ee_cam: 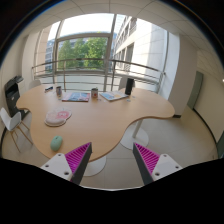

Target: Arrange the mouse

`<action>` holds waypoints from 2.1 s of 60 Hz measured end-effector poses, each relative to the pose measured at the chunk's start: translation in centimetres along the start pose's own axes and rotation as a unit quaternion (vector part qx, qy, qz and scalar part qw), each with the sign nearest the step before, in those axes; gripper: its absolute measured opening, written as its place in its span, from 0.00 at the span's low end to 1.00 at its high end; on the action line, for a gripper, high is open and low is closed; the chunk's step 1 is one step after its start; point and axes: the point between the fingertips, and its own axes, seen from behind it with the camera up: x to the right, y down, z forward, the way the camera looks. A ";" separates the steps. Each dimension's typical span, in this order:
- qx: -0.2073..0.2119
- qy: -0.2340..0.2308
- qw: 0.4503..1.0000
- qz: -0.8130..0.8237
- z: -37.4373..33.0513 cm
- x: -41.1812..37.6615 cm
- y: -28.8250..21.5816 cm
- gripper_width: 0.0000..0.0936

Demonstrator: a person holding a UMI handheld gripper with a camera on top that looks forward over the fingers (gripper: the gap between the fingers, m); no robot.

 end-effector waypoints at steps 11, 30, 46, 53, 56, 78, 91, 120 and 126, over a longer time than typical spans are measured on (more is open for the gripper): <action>-0.008 0.021 1.000 -0.001 -0.7 -0.2 2.6 0.91; -0.063 0.009 0.998 0.023 -3.6 -10.4 14.3 0.90; -0.050 -0.036 0.998 0.020 2.8 -23.7 12.9 0.91; -0.041 -0.045 0.998 0.015 8.3 -27.7 10.4 0.91; -0.035 -0.048 0.998 0.013 11.2 -29.0 9.2 0.91; -0.053 -0.048 0.997 0.029 20.6 -31.5 8.6 0.52; -0.061 -0.051 0.996 0.051 20.6 -31.5 8.4 0.41; 0.120 -0.005 0.990 0.071 22.2 -26.7 -20.0 0.41; 0.116 -0.038 0.991 0.061 26.8 -31.2 -22.3 0.41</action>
